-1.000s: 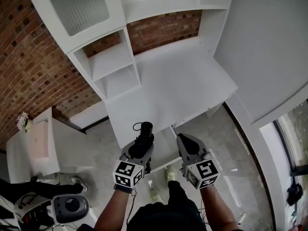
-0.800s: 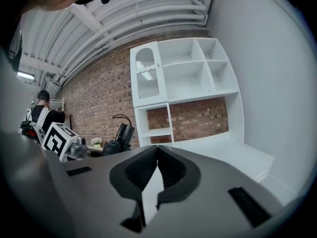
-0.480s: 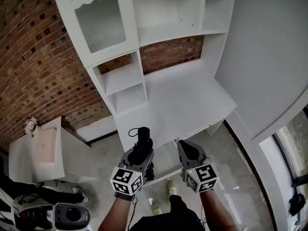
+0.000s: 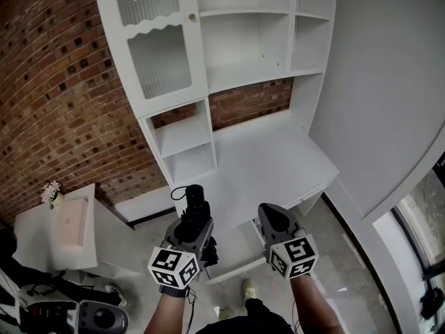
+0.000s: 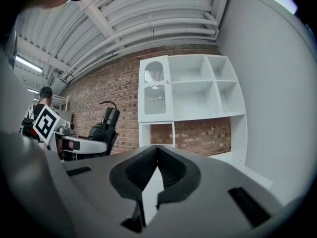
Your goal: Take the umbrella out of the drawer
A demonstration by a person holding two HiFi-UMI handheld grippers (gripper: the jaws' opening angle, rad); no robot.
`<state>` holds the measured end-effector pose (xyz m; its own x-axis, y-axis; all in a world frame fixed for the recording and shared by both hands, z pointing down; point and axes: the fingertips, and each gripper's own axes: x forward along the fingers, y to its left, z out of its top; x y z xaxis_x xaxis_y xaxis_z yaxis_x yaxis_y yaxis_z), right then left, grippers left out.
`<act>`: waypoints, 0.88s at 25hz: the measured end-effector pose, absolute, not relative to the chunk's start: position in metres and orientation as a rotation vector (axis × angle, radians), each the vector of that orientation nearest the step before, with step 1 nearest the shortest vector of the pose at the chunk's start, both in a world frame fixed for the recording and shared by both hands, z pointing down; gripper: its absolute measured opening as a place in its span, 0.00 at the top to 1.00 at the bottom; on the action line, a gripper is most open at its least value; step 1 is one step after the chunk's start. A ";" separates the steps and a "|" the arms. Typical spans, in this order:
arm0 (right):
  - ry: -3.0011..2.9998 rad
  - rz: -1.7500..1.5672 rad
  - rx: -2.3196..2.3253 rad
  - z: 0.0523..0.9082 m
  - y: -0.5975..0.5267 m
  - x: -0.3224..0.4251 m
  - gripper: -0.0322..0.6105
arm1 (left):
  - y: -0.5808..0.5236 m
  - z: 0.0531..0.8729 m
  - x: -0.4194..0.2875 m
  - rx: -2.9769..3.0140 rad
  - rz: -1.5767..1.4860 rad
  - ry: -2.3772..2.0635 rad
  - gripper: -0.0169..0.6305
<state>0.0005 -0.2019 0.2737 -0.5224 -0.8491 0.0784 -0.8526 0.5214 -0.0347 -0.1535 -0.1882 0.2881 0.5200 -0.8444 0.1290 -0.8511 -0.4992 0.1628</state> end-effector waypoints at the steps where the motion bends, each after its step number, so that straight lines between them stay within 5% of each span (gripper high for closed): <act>1: -2.694 0.094 1.517 0.269 -0.202 0.002 0.95 | -0.187 0.283 -0.155 2.554 0.033 -1.450 0.69; 22: -2.728 -0.049 1.570 0.214 -0.195 -0.008 0.95 | -0.170 0.213 -0.192 2.616 -0.103 -1.558 0.69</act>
<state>-0.0080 -0.1952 0.2136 -0.5026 -0.8642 -0.0214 -0.8644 0.5022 0.0238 -0.1918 -0.1699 0.2133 0.4760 -0.8794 -0.0093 -0.8730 -0.4737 0.1158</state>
